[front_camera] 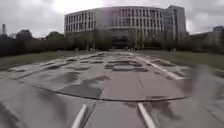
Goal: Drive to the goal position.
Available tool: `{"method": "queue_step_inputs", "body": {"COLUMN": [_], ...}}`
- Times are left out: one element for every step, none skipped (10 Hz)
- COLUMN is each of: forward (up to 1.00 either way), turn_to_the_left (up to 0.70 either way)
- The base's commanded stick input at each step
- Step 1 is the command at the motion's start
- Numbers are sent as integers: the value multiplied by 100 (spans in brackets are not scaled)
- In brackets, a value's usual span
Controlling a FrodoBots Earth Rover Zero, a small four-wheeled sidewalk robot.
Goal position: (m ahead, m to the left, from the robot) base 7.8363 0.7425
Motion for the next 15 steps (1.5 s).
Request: {"method": "queue_step_inputs", "body": {"forward": [100, 100, 100, 100, 100, 100, 100, 100, 100, 100, 100, 100, 100, 100, 100], "turn_to_the_left": [-27, -27, -27, -27, -27, -27, -27, -27, -27, -27, -27, -27, -27, -27, -27]}}
